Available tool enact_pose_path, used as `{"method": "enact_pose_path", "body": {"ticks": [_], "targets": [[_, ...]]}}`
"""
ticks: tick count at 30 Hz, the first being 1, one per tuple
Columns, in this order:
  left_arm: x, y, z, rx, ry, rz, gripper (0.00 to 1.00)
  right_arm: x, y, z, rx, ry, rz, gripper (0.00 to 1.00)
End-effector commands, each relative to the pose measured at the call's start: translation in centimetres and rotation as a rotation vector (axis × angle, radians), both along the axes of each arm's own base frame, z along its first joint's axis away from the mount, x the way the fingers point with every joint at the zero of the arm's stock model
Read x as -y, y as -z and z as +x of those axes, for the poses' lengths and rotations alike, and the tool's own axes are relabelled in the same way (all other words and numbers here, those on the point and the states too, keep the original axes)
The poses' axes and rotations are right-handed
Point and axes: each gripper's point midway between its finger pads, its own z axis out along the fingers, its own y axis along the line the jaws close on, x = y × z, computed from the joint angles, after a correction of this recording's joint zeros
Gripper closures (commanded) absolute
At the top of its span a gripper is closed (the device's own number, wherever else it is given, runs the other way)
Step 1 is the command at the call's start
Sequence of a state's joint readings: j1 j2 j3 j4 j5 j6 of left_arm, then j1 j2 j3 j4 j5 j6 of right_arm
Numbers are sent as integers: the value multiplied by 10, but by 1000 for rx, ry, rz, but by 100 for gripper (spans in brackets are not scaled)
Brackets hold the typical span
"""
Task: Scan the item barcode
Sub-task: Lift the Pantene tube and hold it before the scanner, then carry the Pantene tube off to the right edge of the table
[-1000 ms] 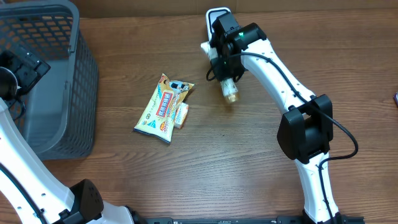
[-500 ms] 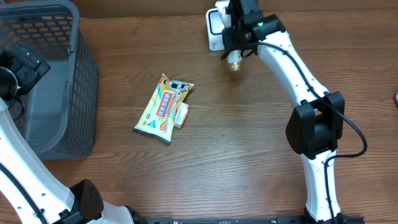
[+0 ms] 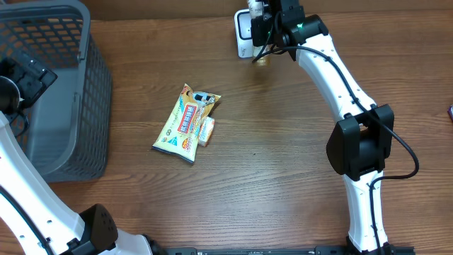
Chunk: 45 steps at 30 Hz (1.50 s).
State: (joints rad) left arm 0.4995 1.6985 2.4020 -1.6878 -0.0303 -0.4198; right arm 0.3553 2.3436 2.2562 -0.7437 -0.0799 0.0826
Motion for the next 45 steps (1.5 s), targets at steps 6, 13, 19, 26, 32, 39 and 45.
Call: {"method": "enact_pose_path", "body": {"ticks": [6,13,19,26,32,39,45], "targets": [[-1,0,0,5,-10,-8,0,-3,-26,3,36,-5,44,97],[-1,0,0,5,-10,-8,0,4,-22,-2,-19,-42,95,97],[-1,0,0,5,-10,-8,0,-8,-31,13,75,-63,109,96],[-1,0,0,5,-10,-8,0,-26,-12,28,136,-31,56,96],[-1,0,0,5,-10,-8,0,-17,-24,44,256,-15,-33,96],[-1,0,0,5,-10,-8,0,-11,-7,45,217,-3,-46,96],[-1,0,0,5,-10,-8,0,-8,7,45,187,1,-60,96]]}}
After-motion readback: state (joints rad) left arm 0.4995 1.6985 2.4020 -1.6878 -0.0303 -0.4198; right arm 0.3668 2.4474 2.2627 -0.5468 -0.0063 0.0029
